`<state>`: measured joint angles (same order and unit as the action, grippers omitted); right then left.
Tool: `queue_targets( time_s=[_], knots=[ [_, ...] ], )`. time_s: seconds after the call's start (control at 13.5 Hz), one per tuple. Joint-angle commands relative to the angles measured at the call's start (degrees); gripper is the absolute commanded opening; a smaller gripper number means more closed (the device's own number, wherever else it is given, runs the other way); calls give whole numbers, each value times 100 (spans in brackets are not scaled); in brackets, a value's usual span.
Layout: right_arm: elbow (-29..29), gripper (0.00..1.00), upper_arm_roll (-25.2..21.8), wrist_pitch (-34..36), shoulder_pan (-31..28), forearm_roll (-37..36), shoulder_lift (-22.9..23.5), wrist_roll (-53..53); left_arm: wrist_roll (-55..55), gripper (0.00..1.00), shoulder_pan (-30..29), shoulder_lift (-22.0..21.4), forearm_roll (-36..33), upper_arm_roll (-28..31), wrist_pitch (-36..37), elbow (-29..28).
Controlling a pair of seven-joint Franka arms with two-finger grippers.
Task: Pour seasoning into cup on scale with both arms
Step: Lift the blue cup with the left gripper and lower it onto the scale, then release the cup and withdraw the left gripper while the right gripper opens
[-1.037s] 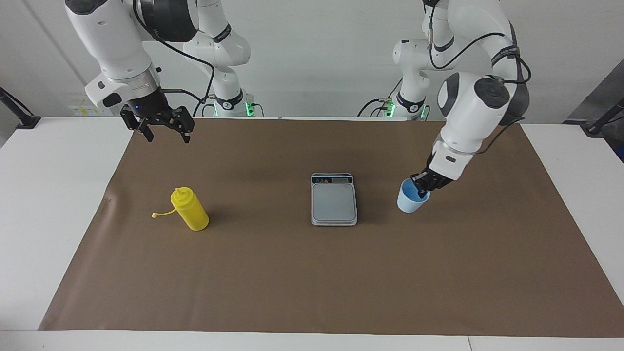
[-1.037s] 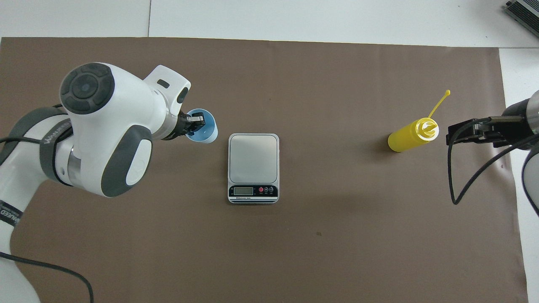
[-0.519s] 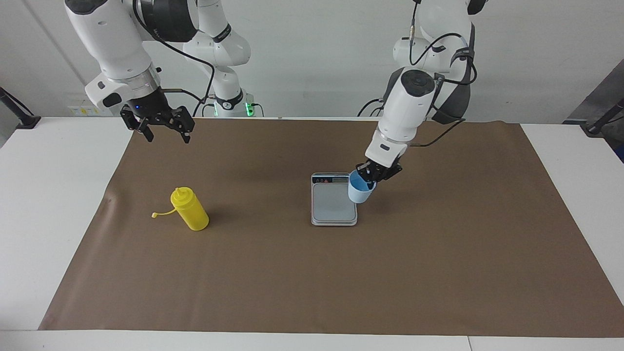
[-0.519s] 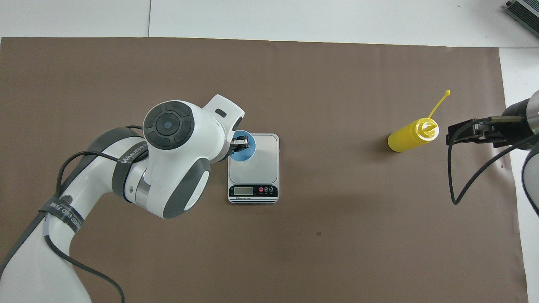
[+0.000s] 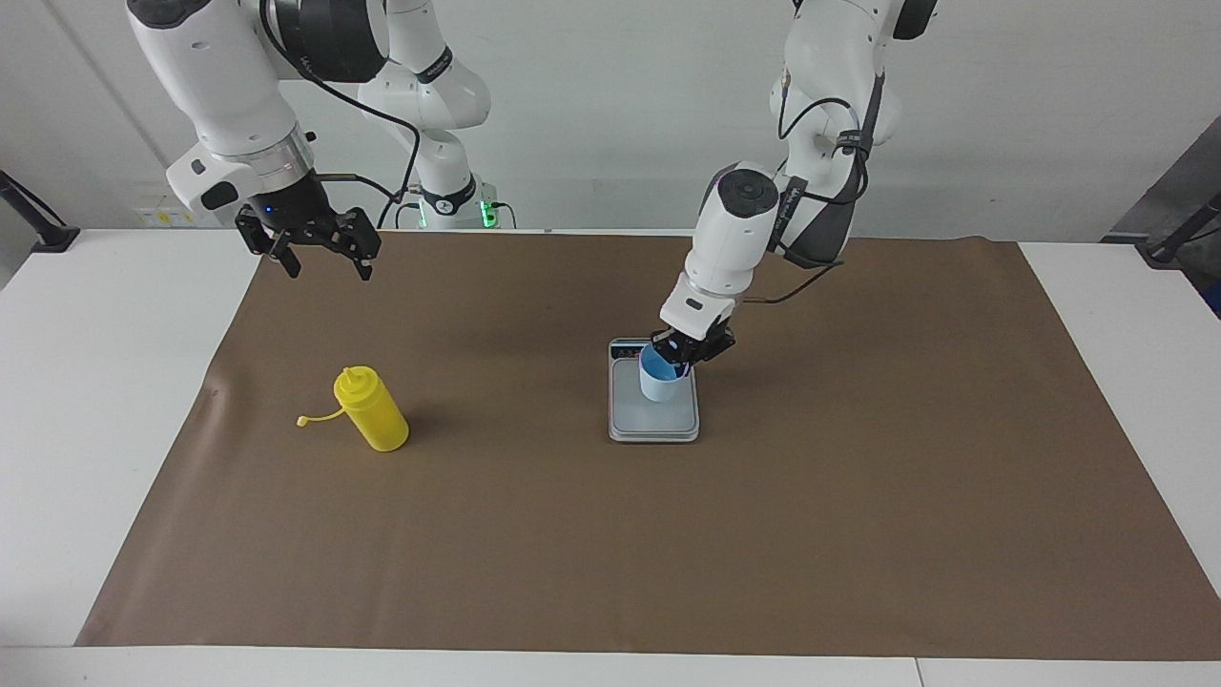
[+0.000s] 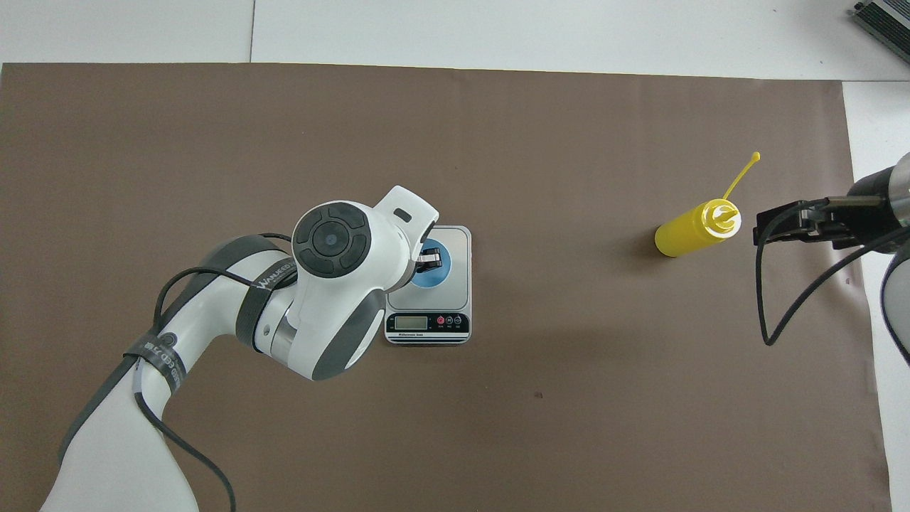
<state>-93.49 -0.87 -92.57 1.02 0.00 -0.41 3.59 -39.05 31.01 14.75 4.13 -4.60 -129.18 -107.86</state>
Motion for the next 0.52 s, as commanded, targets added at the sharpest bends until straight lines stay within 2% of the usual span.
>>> queue_targets(
  time_s=[0.0, 0.22, 0.3, 0.37, 0.44],
  knots=[
    [-108, 100, -1, -33, -50, 9, -82, -122, -155, 0, 116, 28, -35, 108, -187, -77],
    [-108, 100, -1, -33, -50, 9, -82, -122, -156, 0, 107, 37, -35, 100, -239, -86],
    [-108, 100, -1, -33, -41, 9, -82, -122, -147, 12, 107, 37, -35, 100, -240, -86],
    [-108, 100, -1, -33, -50, 9, -82, -122, -147, 44, 107, 37, -35, 100, -240, -86],
    [-108, 100, -1, -33, -41, 9, -82, -122, -129, 83, 90, 37, -35, 100, -231, -69]
  ],
)
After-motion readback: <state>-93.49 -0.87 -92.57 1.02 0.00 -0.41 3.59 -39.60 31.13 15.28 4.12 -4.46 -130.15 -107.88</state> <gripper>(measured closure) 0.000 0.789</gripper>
